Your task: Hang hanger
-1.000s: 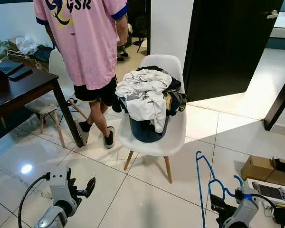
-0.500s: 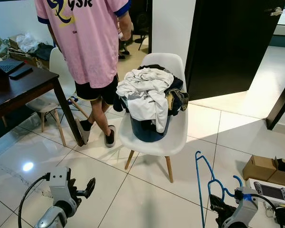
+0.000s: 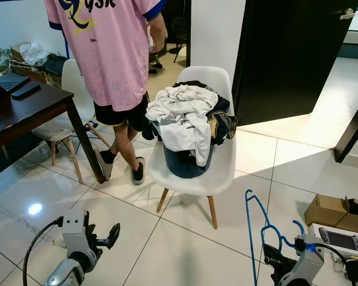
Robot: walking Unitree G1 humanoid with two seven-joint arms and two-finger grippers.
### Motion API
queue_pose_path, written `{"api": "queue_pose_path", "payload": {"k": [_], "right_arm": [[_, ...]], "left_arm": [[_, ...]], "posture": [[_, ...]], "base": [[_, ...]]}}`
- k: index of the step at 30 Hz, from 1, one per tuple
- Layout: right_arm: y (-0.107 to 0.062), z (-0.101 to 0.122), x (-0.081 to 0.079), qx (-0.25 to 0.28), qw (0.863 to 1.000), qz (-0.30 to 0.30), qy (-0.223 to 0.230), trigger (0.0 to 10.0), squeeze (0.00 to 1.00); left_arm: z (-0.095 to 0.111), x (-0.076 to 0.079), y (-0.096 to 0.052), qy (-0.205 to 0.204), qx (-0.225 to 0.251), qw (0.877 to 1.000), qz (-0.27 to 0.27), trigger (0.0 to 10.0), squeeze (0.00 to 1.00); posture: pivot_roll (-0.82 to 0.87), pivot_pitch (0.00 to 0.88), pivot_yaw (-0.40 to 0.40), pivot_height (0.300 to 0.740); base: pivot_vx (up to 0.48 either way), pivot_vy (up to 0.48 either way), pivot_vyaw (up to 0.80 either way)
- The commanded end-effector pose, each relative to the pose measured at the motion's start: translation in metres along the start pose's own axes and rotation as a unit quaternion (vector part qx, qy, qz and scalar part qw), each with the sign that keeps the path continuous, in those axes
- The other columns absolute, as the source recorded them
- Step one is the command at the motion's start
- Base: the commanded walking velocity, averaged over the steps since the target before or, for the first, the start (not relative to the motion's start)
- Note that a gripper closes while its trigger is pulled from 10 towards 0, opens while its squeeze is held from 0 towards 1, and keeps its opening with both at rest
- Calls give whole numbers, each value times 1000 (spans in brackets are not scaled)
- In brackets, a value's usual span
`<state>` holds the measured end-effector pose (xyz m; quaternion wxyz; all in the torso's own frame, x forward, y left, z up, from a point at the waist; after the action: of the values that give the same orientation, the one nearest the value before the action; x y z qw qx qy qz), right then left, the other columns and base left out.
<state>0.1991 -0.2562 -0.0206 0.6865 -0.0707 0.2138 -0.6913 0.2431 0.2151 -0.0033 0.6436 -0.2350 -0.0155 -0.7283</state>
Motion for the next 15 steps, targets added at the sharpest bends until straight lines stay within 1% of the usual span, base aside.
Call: {"api": "queue_pose_path", "payload": {"k": [1,15], "right_arm": [[0,-4,-2,-3,1000,1,7,10000,0],[0,-3,-1,-4,1000,1,7,10000,0]], "left_arm": [[-1,-7,-4,0,-6,1000,9,10000,0],[0,-5,-3,-1,-5,1000,7,10000,0]], "posture": [[-58,0,35,740],[-56,0,27,740]], "base": [[0,0,0],[0,0,0]]}}
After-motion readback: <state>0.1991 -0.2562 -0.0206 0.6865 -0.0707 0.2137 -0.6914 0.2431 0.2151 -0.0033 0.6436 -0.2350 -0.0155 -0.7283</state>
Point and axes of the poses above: a point about 5 cm out from each wrist's last joint towards the gripper, its own y axis pointing out of the wrist towards the gripper, its own z axis along the axis of the wrist's last joint, x = y × z, the point moved 1 cm from there along y, pointing out of the wrist towards the gripper, and after that the axes turned 9 degrees about -y, right-handed, at the moved point
